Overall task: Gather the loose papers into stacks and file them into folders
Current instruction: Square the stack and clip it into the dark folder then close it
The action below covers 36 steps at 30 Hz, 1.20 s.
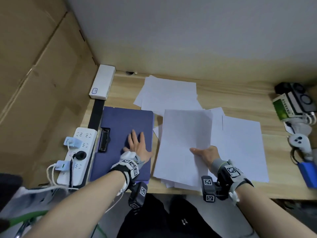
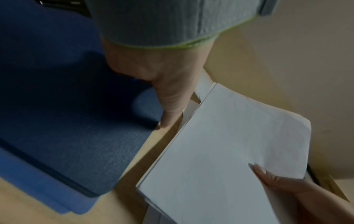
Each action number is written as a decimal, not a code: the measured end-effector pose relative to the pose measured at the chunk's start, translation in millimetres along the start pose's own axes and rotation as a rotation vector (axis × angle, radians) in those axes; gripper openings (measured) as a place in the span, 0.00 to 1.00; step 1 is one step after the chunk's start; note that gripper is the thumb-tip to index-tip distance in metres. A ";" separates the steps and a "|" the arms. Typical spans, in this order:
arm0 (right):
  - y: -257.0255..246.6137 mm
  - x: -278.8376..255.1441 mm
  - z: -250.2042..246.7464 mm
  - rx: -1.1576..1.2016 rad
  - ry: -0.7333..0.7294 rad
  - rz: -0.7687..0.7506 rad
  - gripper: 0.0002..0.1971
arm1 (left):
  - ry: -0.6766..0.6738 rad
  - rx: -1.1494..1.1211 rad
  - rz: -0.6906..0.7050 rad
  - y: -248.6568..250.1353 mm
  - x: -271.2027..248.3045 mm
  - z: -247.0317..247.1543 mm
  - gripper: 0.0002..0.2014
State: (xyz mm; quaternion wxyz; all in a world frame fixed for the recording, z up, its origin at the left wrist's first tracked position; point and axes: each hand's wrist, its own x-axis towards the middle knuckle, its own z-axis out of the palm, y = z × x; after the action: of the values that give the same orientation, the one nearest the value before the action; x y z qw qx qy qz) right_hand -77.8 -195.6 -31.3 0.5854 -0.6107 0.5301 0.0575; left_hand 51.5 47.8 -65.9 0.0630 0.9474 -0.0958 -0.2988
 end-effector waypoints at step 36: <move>-100.8 -9.0 -58.4 0.467 -0.044 -0.463 0.10 | 0.136 -1.302 0.254 160.0 -36.4 -105.7 0.11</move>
State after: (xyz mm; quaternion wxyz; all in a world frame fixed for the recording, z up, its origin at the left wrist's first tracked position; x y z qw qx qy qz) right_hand -41.8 -260.6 58.8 0.7183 -0.5630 0.3634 -0.1869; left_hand 60.4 -93.5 68.5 0.6629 0.7139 -0.0027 -0.2256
